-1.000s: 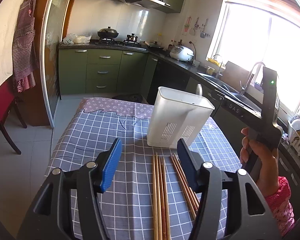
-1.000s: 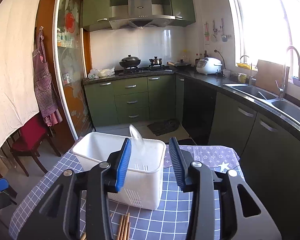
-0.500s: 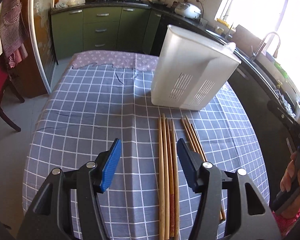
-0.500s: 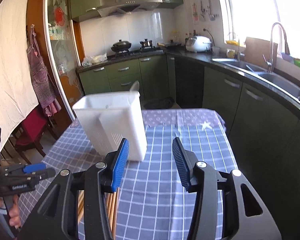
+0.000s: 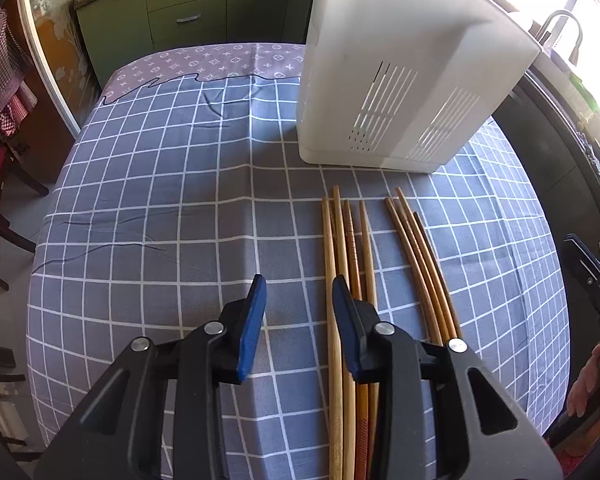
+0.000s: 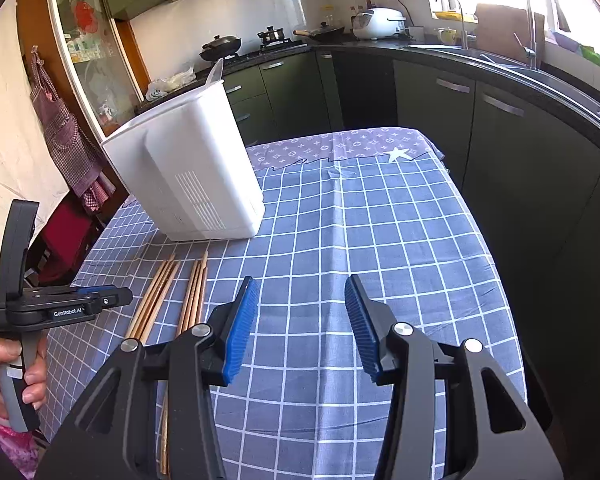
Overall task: Organize utensils
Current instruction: 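Grasp one wooden chopstick with the left tool and lift it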
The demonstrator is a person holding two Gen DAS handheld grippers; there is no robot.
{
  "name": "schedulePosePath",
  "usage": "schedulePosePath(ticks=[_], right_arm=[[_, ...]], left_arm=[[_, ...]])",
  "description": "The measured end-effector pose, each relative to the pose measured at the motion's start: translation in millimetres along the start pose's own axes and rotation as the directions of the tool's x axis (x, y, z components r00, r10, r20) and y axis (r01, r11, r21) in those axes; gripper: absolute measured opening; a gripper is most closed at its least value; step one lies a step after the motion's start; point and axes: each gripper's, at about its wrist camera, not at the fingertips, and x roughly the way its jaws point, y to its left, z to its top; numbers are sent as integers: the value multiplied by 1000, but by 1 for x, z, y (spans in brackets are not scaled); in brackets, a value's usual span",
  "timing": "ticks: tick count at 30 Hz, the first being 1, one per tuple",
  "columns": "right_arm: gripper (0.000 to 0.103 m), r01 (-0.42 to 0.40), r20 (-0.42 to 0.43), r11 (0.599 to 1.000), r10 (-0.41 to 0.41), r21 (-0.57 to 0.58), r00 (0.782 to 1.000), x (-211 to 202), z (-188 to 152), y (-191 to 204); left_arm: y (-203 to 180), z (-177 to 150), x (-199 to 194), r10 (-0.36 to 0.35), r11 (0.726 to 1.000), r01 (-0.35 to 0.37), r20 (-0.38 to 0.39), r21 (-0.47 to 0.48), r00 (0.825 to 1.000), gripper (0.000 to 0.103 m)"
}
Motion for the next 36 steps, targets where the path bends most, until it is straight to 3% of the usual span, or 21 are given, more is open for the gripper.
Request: schedulePosePath(ticks=[15, 18, 26, 28, 29, 30, 36], right_arm=[[51, -15, -24, 1000, 15, 16, 1000, 6, 0, 0], [52, -13, -29, 1000, 13, 15, 1000, 7, 0, 1], [54, -15, -35, 1000, 15, 0, 999, 8, 0, 8], [54, -16, -39, 1000, 16, -4, 999, 8, -1, 10], [54, -15, -40, 1000, 14, -4, 999, 9, -1, 9], [55, -13, -41, 1000, 13, -2, 999, 9, -2, 9], [55, -11, -55, 1000, 11, -4, 998, 11, -2, 10]], left_arm=[[-8, 3, 13, 21, 999, -19, -36, 40, 999, 33], [-8, 4, 12, 38, 999, -37, -36, 39, 999, 26], [-22, 2, 14, 49, 996, -45, -43, 80, 998, 26], [-22, 2, 15, 56, 995, -53, -41, 84, 998, 22], [-21, 2, 14, 62, 995, -58, -40, 84, 997, 12], [-21, 2, 14, 57, 995, -53, -42, 80, 998, 8], [-12, 5, 12, 20, 999, -18, -40, 47, 999, 7]])
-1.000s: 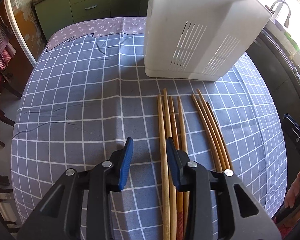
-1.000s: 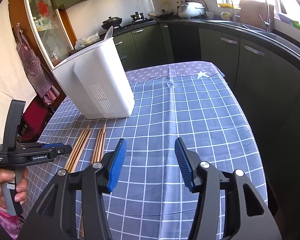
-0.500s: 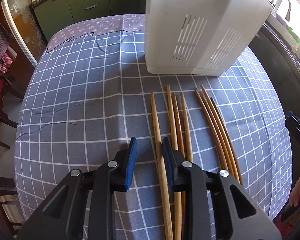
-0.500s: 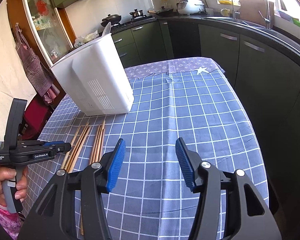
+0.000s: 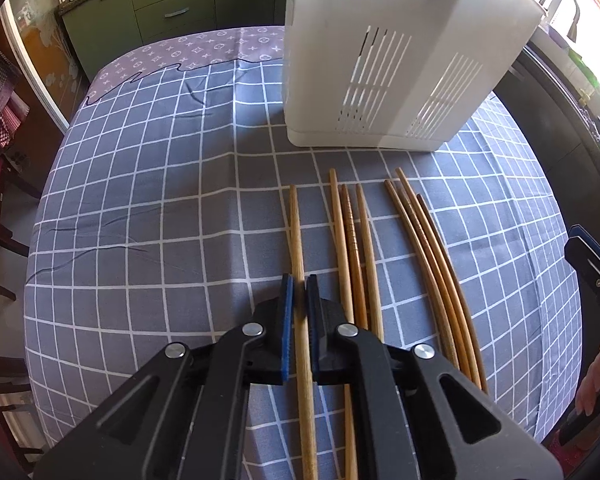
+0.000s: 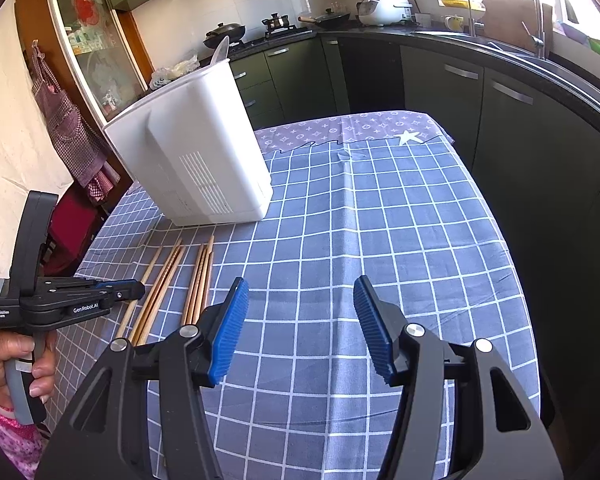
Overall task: Organize utensils
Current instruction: 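Grasp one wooden chopstick with the left tool and lift it, then carry the chopstick toward the caddy with the left tool while the right tool grasps a dark chopstick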
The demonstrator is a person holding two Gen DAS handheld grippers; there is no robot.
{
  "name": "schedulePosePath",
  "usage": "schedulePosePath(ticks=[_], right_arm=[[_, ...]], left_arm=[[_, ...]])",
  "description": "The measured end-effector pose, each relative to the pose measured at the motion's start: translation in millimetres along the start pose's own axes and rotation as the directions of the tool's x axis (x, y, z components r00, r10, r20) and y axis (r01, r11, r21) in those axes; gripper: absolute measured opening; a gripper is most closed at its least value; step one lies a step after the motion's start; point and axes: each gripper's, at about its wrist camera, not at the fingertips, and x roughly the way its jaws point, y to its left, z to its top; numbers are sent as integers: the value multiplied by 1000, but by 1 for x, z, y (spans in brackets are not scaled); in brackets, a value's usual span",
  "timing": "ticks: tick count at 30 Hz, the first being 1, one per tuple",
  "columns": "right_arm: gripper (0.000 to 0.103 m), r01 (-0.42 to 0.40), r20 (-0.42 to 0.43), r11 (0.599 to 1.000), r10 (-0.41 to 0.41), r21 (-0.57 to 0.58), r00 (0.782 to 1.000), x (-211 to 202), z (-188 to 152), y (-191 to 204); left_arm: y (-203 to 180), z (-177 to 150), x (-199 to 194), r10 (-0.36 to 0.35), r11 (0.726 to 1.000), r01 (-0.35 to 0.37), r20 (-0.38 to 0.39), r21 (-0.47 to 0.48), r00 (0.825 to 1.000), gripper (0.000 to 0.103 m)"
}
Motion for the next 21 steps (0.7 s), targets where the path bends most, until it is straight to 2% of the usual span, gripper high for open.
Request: schedulePosePath(ticks=[5, 9, 12, 16, 18, 21], right_arm=[[55, -5, -17, 1000, 5, -2, 1000, 3, 1, 0], [55, -16, -42, 1000, 15, -21, 999, 9, 4, 6], [56, -44, -77, 998, 41, -43, 996, 18, 7, 16], [55, -97, -154, 992, 83, -87, 985, 36, 12, 35], [45, -116, -198, 987, 92, -109, 976, 48, 15, 45], [34, -101, -247, 984, 62, -145, 967, 66, 14, 58]], left_arm=[[13, -2, -23, -2, 1000, 3, 79, -16, 997, 7], [18, -7, -57, -7, 1000, 12, 183, -23, 983, 7], [18, -14, -91, -15, 999, 23, 283, -23, 959, 7], [17, -27, -135, -1, 1000, 8, 415, -15, 910, 7], [15, -33, -150, -1, 1000, 3, 454, -4, 891, 7], [13, -37, -161, -4, 1000, -2, 481, 11, 877, 7]])
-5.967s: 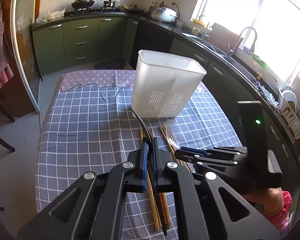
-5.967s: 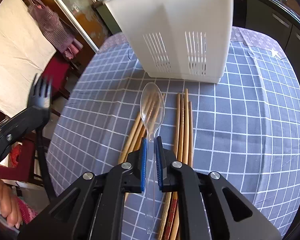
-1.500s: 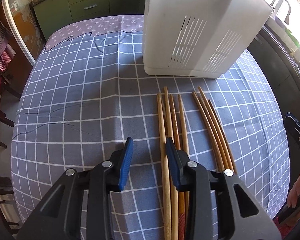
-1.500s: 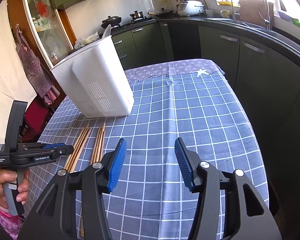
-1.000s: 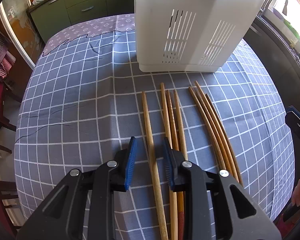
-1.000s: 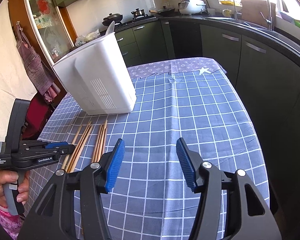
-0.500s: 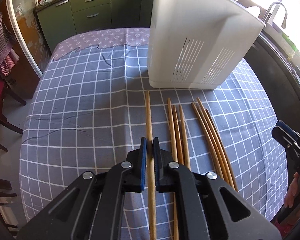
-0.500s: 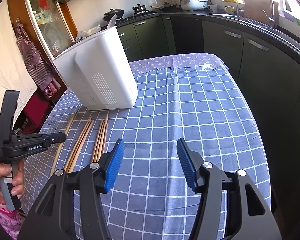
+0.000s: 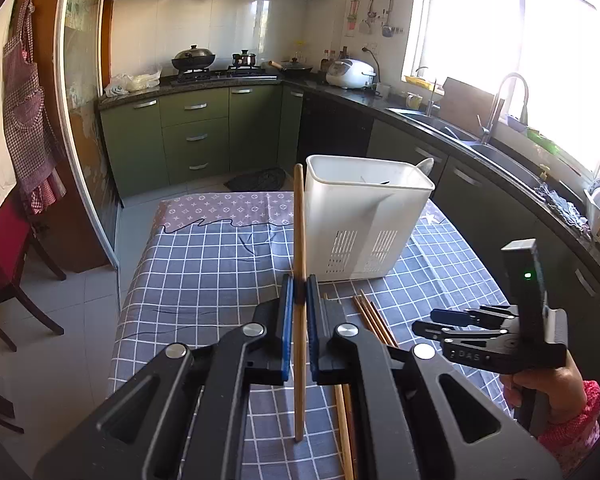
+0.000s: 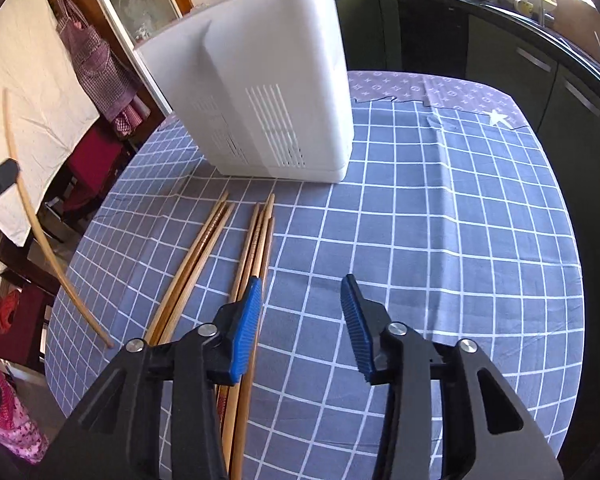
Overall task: Organize utensils
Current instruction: 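Carry the chopstick toward the caddy with the left tool while the right tool grasps a dark chopstick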
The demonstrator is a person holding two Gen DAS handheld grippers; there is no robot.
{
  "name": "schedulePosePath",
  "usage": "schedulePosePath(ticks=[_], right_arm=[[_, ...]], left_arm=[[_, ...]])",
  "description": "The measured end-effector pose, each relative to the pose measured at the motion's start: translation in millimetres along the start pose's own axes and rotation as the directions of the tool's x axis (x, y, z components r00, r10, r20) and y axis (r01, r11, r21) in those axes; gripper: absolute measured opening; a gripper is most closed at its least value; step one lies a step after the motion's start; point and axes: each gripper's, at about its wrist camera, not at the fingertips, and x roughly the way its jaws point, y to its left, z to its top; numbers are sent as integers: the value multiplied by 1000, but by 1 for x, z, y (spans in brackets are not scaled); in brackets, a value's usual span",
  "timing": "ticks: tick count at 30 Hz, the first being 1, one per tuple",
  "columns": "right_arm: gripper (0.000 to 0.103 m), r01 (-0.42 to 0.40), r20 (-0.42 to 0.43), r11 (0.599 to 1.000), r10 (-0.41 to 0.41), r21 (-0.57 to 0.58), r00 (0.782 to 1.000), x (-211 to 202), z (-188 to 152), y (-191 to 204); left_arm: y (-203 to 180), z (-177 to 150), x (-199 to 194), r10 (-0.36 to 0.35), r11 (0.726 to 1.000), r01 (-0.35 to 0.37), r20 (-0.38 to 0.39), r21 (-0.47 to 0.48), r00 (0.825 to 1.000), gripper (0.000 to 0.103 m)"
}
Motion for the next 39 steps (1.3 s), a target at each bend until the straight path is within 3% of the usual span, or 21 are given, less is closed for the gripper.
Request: schedulePosePath(ticks=[8, 16, 25, 29, 33, 36, 39], right_arm=[[32, 36, -69, 999, -38, -36, 997, 27, 2, 13], [32, 64, -72, 996, -69, -67, 995, 39, 6, 21], [32, 39, -63, 996, -44, -77, 997, 34, 1, 24], [32, 66, -59, 992, -72, -107, 996, 34, 0, 29], [32, 148, -44, 984, -153, -103, 987, 32, 1, 23], [32, 99, -42, 989, -104, -108, 994, 28, -1, 25], [32, 104, -53, 983, -113, -148, 992, 33, -3, 34]], left_arm=[[-2, -5, -5, -8, 1000, 8, 11, 7, 1000, 7], [-2, -7, -6, -16, 1000, 16, 10, 15, 1000, 7], [-3, -7, -6, -16, 1000, 15, 7, 21, 1000, 7], [-3, -7, -6, -14, 1000, 14, 9, 23, 1000, 7], [-3, -7, -6, -16, 1000, 16, 8, 25, 1000, 7], [-3, -7, -5, -16, 1000, 16, 8, 26, 1000, 7], [-2, -7, -5, -16, 1000, 16, 7, 26, 1000, 7]])
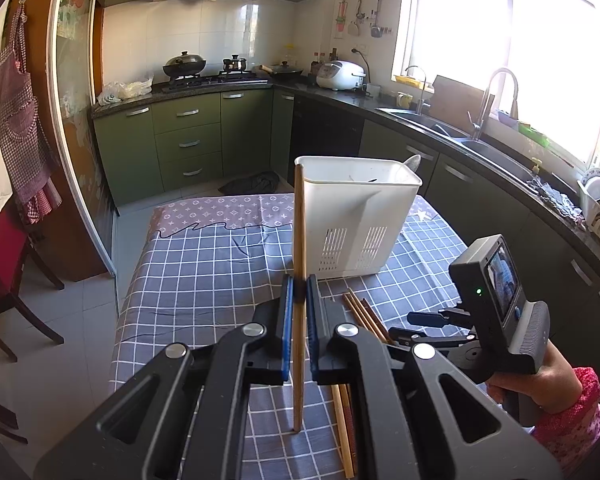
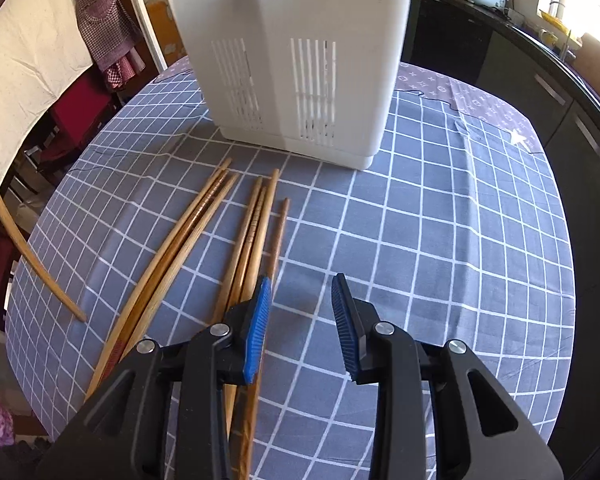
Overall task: Organize utensils
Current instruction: 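Carry the chopstick toward the caddy with the left tool while the right tool grasps a dark chopstick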
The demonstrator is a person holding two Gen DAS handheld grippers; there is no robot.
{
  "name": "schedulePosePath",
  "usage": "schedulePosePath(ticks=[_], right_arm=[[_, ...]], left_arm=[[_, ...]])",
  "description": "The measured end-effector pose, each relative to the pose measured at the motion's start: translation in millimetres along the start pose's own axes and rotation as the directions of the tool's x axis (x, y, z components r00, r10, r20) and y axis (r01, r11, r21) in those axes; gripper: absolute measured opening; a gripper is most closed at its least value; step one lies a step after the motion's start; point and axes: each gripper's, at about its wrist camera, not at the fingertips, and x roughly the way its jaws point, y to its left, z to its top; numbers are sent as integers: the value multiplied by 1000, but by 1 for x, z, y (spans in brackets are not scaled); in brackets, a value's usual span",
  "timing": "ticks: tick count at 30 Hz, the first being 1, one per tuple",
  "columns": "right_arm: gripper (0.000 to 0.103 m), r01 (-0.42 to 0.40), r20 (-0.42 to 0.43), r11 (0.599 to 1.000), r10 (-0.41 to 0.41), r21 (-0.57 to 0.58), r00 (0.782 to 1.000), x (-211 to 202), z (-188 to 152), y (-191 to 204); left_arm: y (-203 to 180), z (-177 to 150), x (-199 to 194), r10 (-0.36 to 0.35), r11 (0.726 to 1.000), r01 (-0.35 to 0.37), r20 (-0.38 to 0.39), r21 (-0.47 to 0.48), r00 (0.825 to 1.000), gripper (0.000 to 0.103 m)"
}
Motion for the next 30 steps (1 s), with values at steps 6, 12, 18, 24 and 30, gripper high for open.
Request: schedulePosePath(ticks=[6, 12, 18, 24, 30], right_arm=[[32, 30, -9, 1000, -30, 6, 1000, 1, 1, -4], [30, 33, -31, 998, -35, -45, 999, 4, 2, 11], [8, -19, -43, 1000, 20, 15, 999, 2, 8, 1], [6, -72, 20, 994, 70, 79, 997, -18, 6, -15], [6, -119, 230, 987, 92, 106, 969, -93, -2, -21]], left_arm=[[1, -1, -1, 2, 1000, -2, 0, 8, 1000, 7], [1, -1, -1, 2, 1000, -2, -1, 6, 1000, 7], [2, -2, -1, -2, 1000, 2, -2, 14, 1000, 7], [2, -2, -2, -4, 1000, 4, 1, 17, 1000, 7], [3, -2, -4, -5, 1000, 5, 2, 21, 1000, 7]])
